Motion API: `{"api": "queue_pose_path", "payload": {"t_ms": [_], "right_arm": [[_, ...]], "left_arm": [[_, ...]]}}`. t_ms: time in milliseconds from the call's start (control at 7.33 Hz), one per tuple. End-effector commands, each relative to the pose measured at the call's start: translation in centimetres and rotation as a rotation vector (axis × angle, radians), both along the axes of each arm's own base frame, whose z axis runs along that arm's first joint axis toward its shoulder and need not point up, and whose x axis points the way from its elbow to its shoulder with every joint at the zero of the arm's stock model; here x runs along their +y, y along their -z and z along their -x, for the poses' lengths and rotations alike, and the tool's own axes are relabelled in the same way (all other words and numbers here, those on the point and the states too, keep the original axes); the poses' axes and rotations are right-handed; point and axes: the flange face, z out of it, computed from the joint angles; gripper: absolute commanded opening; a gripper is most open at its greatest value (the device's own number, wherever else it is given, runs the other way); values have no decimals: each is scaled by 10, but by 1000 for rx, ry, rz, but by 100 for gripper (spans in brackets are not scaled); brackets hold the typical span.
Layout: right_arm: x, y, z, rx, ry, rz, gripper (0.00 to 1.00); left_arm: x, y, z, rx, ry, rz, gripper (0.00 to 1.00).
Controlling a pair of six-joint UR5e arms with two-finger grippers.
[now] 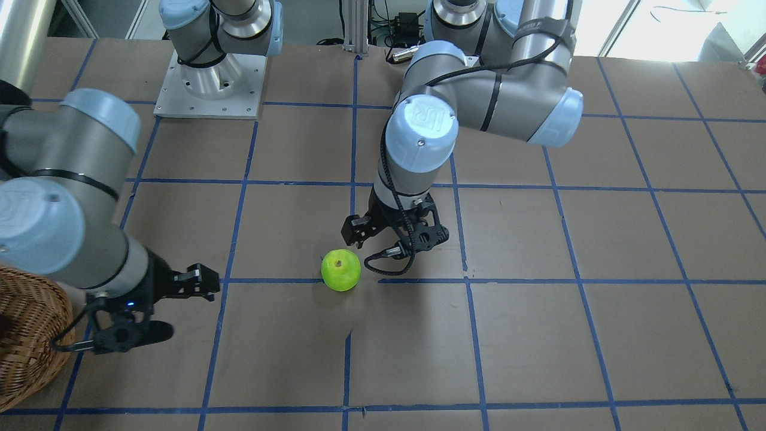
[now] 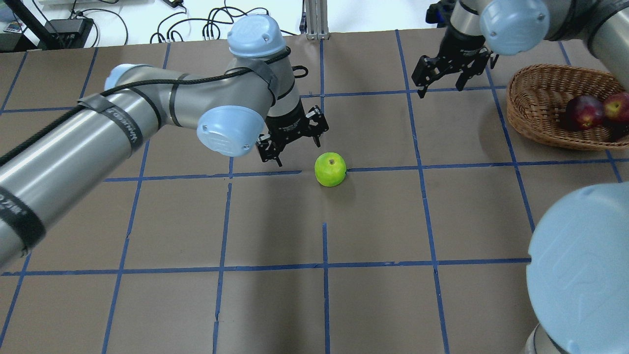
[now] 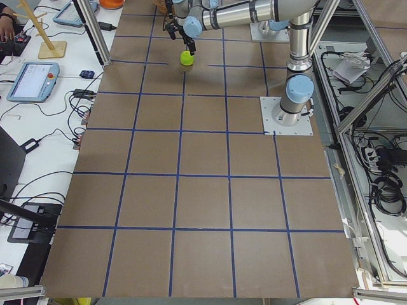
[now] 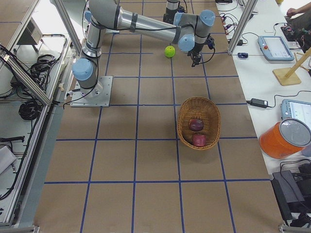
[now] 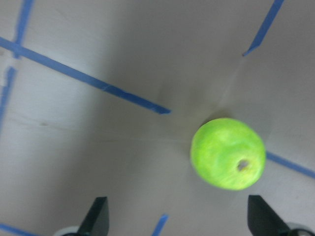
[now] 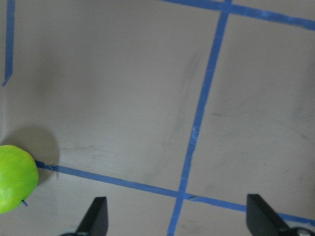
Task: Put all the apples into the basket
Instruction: 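Lower the right gripper onto the green apple while the left withdraws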
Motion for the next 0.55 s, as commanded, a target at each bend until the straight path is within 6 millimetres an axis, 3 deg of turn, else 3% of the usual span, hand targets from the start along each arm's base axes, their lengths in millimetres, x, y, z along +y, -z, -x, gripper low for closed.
{"api": "queue_pose_path", "payload": {"t_ms": [0,136,273,409], "right_arm": [[33,16,-94,-31,64,10,100],[60,29,-155,0,138,2,100],[71,50,-172,13,144,-12,100],[82,75,-172,49,156,-4,100]], "left_arm": [[31,-63,-52,12,218,47,100],[35,-83,-83,0,318,101,100],[30,-107,-121,-67,363,142,100],[33,-119,-145,-69,343,109,100]]}}
